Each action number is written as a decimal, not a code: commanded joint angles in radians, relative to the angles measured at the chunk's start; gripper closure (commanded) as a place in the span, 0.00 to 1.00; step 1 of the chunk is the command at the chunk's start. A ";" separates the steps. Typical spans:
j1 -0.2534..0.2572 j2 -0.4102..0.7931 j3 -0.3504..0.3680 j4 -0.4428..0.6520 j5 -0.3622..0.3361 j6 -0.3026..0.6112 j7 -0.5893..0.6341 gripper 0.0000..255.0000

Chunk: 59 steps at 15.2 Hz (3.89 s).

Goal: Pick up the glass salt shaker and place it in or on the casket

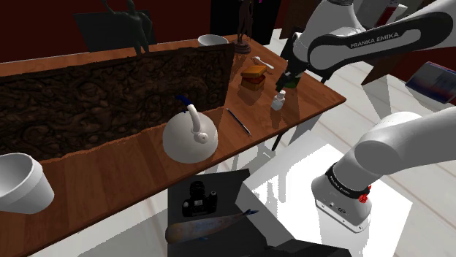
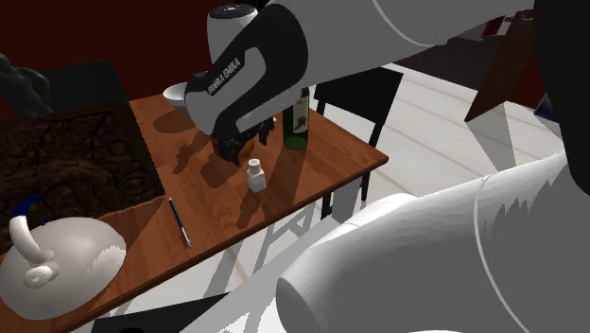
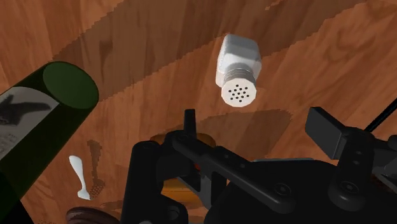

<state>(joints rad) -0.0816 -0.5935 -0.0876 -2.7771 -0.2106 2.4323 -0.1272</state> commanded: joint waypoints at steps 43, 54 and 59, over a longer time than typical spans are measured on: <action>0.009 -0.036 -0.005 0.137 0.023 -0.168 -0.035 1.00; 0.018 -0.068 0.002 0.264 0.040 -0.327 -0.053 1.00; 0.022 0.015 -0.004 0.369 0.047 -0.348 -0.063 1.00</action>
<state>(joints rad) -0.0618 -0.6091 -0.0910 -2.4344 -0.1657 2.0809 -0.1909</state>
